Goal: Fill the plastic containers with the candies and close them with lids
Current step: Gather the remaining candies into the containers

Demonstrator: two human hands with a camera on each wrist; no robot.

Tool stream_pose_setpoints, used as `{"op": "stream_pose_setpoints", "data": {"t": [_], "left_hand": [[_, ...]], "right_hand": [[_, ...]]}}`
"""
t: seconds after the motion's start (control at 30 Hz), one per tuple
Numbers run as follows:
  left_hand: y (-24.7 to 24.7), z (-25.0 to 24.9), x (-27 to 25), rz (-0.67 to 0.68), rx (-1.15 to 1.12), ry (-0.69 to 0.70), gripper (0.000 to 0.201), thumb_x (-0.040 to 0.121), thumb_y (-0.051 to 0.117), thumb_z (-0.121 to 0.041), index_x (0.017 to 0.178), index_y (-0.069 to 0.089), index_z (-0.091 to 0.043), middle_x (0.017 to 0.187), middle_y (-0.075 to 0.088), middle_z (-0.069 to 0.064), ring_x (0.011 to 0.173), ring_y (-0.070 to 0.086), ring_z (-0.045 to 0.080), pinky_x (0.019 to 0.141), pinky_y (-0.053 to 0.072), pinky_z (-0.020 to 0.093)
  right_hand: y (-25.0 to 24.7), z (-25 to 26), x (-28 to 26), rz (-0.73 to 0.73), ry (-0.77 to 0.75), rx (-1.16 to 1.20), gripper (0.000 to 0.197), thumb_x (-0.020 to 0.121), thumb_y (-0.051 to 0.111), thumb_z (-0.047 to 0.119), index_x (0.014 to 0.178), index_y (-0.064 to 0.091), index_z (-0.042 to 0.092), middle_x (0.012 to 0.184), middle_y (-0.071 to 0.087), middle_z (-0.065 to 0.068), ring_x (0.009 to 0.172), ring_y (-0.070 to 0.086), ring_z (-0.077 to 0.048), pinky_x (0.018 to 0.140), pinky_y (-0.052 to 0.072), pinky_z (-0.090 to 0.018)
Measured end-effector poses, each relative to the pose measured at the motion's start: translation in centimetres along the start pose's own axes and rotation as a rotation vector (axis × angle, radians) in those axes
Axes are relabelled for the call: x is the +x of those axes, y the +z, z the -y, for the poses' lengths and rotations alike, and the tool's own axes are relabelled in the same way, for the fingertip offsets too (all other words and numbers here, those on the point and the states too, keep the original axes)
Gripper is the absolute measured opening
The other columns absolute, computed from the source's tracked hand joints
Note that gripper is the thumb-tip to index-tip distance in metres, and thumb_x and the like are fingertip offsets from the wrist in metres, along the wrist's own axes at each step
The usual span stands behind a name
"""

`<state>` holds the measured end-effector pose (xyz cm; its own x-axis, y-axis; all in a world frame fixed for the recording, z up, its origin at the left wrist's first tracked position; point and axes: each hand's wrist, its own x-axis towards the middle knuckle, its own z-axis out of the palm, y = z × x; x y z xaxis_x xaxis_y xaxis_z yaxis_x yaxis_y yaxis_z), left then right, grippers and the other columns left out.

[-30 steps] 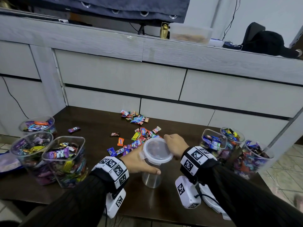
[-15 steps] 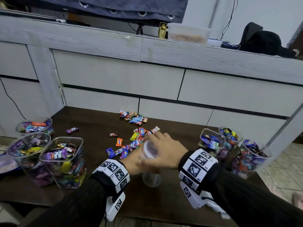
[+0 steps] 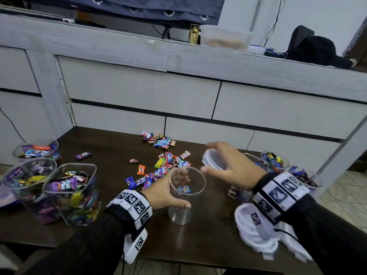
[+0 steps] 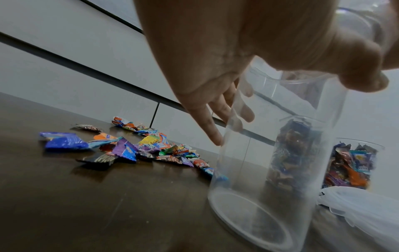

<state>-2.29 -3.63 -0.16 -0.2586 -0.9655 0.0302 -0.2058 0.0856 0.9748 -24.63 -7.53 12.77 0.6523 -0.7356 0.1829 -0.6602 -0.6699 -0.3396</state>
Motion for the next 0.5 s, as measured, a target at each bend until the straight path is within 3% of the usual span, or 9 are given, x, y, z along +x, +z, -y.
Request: {"op": "stream_pose_setpoints", "data": {"t": [0.13, 0.23, 0.33, 0.5], "left_hand": [[-0.3, 0.2, -0.2, 0.042, 0.020, -0.024, 0.094, 0.056, 0.094, -0.022, 0.131, 0.039, -0.036, 0.132, 0.057, -0.008, 0.124, 0.053, 0.000, 0.103, 0.047, 0.027], [-0.2, 0.2, -0.5, 0.052, 0.043, -0.030, 0.099, 0.048, 0.094, -0.037, 0.130, 0.038, -0.040, 0.131, 0.058, -0.011, 0.124, 0.052, -0.001, 0.106, 0.045, 0.027], [-0.1, 0.2, -0.6, 0.051, 0.051, -0.032, 0.099, 0.048, 0.094, -0.038, 0.130, 0.039, -0.038, 0.131, 0.058, -0.010, 0.125, 0.053, 0.000, 0.109, 0.042, 0.032], [-0.2, -0.2, -0.8, 0.063, 0.051, -0.047, 0.100, 0.048, 0.094, -0.036, 0.131, 0.038, -0.040, 0.131, 0.058, -0.012, 0.125, 0.052, 0.000, 0.110, 0.042, 0.036]], "right_hand": [[-0.1, -2.6, -5.2, 0.087, -0.038, -0.149, 0.088, 0.069, 0.043, 0.087, 0.133, 0.038, 0.027, 0.128, 0.046, 0.012, 0.114, 0.044, -0.004, 0.099, 0.038, -0.024], [1.5, -5.1, -8.8, 0.214, 0.015, -0.275, 0.087, 0.068, 0.036, 0.090, 0.130, 0.038, 0.030, 0.124, 0.042, 0.013, 0.110, 0.041, -0.003, 0.098, 0.037, -0.021], [3.7, -7.6, -11.1, 0.317, 0.090, -0.382, 0.097, 0.064, 0.028, 0.095, 0.137, 0.033, 0.031, 0.127, 0.032, 0.012, 0.113, 0.036, -0.005, 0.099, 0.036, -0.021], [5.9, -10.0, -11.6, 0.317, 0.190, -0.491, 0.098, 0.065, 0.028, 0.092, 0.141, 0.030, 0.030, 0.132, 0.032, 0.004, 0.119, 0.035, -0.013, 0.100, 0.035, -0.025]]}}
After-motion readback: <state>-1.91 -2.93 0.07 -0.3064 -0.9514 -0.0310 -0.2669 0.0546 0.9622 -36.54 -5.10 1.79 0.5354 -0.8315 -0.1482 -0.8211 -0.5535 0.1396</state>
